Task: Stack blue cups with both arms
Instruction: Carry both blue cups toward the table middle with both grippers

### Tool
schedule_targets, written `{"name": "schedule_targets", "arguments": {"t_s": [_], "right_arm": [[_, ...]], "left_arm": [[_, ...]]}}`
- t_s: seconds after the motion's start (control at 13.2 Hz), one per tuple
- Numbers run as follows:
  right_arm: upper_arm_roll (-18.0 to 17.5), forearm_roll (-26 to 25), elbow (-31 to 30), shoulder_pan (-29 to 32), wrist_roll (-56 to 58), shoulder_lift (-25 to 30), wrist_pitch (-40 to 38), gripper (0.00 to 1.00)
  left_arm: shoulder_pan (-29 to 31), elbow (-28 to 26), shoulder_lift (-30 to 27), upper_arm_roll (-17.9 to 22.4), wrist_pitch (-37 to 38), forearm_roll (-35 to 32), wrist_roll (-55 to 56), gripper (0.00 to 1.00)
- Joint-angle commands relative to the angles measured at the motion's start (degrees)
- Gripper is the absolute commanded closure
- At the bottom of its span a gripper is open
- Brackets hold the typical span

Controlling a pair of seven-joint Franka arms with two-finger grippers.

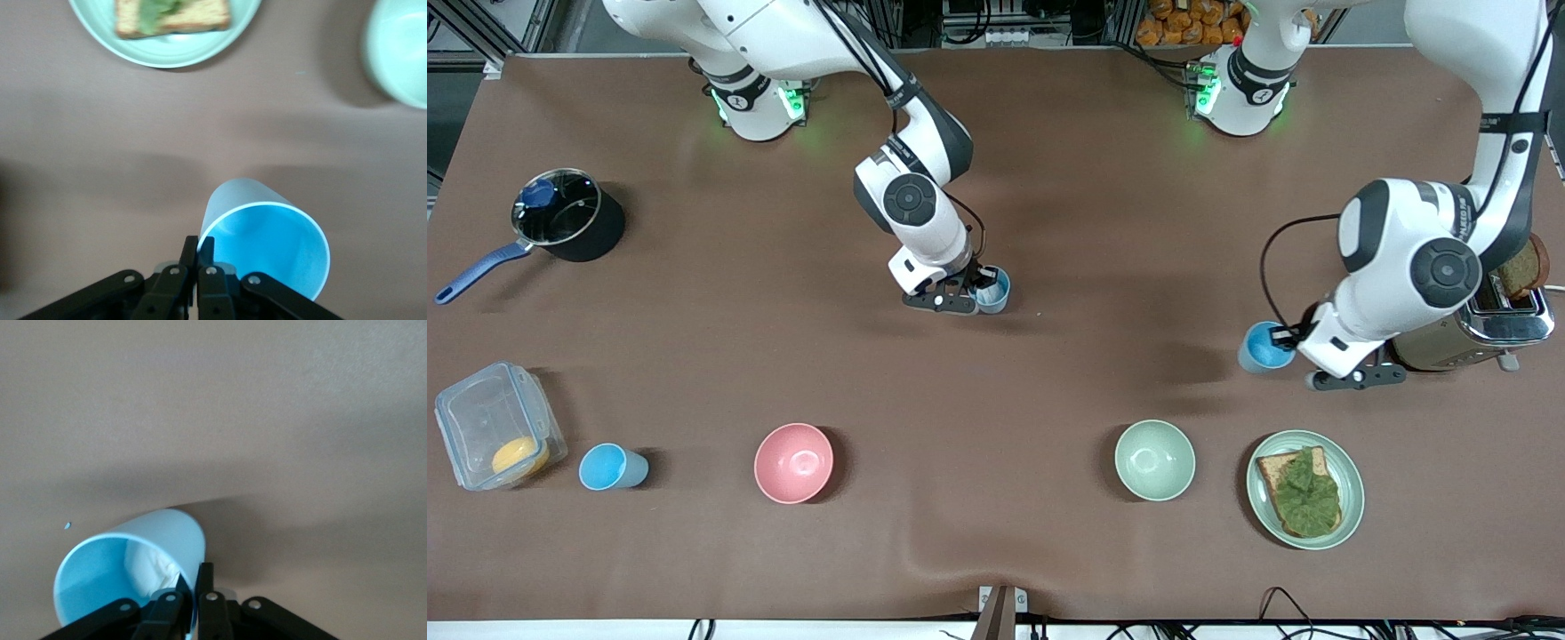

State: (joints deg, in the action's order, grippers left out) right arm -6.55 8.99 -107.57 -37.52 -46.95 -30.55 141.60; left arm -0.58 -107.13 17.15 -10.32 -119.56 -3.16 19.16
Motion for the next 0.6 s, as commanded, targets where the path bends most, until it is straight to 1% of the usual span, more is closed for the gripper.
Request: {"name": "schedule_targets", "arguments": {"t_s": [0.0,0.15,0.23,0.3,0.38,0.53], "right_arm": [[0.0,-0.2,1.8,0.6,-2.3,0.8,-2.1,0.18],[0.5,-0.2,5.1,2.1,-2.4,3.7,-10.2,0.08],[0.5,-0.1,6.9,4.0,-2.6,5.0,-14.2,0.00],[0.6,-0.1,7.3,5.4,-1.8,7.1,-15.9,0.00],[0.6,-0.1,7.3,7.0,-1.5,8.8,-16.3,0.00],[1.8,-0.2,7.1,10.4,-1.4,13.1,-20.2,0.00]], "left_arm": [[0.1,2.9,-0.1,-6.9,3.9,0.8,12.1,1.00],[-0.1,4.2,0.4,-12.8,4.3,0.7,22.8,1.00],[-0.1,4.3,0.6,-15.7,4.3,1.0,26.9,1.00],[-0.3,5.0,1.0,-17.7,4.1,2.2,30.8,1.00],[-2.0,6.5,1.8,-18.9,4.1,3.1,33.8,1.00],[-6.6,8.4,2.5,-19.0,3.7,3.2,38.1,1.00]]}}
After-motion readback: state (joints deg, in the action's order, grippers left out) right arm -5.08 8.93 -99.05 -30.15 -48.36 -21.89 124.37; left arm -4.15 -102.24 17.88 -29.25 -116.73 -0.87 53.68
